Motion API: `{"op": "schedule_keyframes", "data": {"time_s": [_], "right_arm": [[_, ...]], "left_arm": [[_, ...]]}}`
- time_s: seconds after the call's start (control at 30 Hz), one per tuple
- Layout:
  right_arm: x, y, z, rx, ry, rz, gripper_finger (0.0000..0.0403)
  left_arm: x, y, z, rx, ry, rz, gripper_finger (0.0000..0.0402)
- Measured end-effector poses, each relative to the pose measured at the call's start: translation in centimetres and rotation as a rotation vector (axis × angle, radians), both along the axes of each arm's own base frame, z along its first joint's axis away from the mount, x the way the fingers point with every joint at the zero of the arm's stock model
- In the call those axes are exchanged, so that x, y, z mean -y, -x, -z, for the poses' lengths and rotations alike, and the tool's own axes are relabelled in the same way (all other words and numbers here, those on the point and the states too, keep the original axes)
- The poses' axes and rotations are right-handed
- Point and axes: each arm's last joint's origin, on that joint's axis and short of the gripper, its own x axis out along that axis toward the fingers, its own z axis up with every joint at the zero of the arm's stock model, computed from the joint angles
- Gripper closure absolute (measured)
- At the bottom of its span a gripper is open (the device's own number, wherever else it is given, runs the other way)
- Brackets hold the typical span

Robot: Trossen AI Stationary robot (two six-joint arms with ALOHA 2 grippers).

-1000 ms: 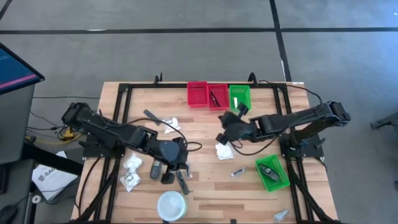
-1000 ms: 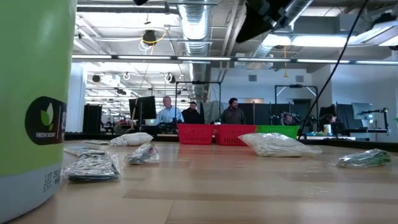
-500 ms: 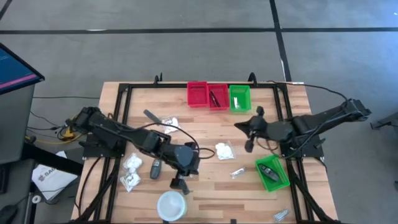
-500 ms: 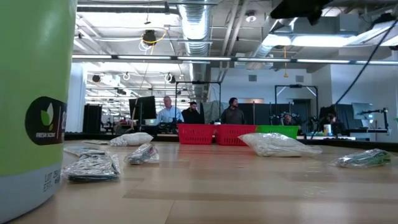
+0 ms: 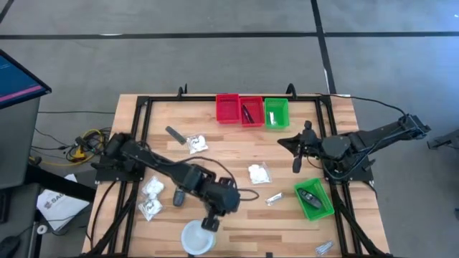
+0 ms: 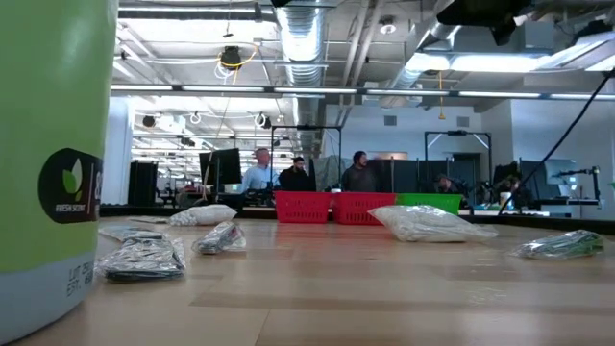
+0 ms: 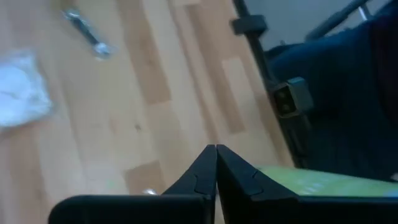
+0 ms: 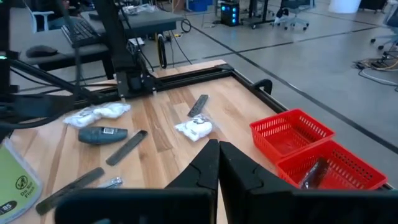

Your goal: Pick & Place Travel size toiletries

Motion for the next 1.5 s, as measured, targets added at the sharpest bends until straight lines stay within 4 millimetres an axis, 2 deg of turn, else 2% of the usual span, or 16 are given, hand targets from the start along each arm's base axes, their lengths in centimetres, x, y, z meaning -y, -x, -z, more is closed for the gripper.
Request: {"op": "schedule_keyframes", "data": {"time_s": [0.3, 0.67, 0.8, 1.0, 1.27, 1.37, 1.5], "right_arm": [[0.0, -0.1, 0.1, -0.004, -0.004, 0.002, 0.0403], [0.0, -0.1, 0.1, -0.002, -0.013, 0.000, 0.0403], [-0.1, -0.1, 0.1, -0.003, -0.016, -0.011, 0.0403], [-0.1, -0.1, 0.1, -0.003, -0.016, -0.011, 0.0403], [-0.1, -0.1, 0.1, -0.003, -0.017, -0.011, 0.0403], [-0.1, -0.1, 0.1, -0.003, -0.016, -0.011, 0.0403], [-0.1, -0.1, 0.1, -0.007, -0.015, -0.011, 0.0403]], "left_arm": [[2.1, 1.4, 0.4, -0.099, 0.041, -0.040, 0.0399], [2.4, 4.0, 1.3, -0.362, -0.009, -0.064, 0.0399], [2.5, 4.7, 1.3, -0.409, -0.023, -0.087, 0.0399], [2.5, 3.8, -0.1, -0.284, -0.014, -0.051, 0.0399], [3.1, 1.8, -2.4, -0.068, 0.170, 0.114, 0.0399], [3.5, 1.5, -2.0, -0.080, 0.218, 0.162, 0.0399], [4.4, 0.8, -0.2, -0.155, 0.275, 0.215, 0.0399]]}}
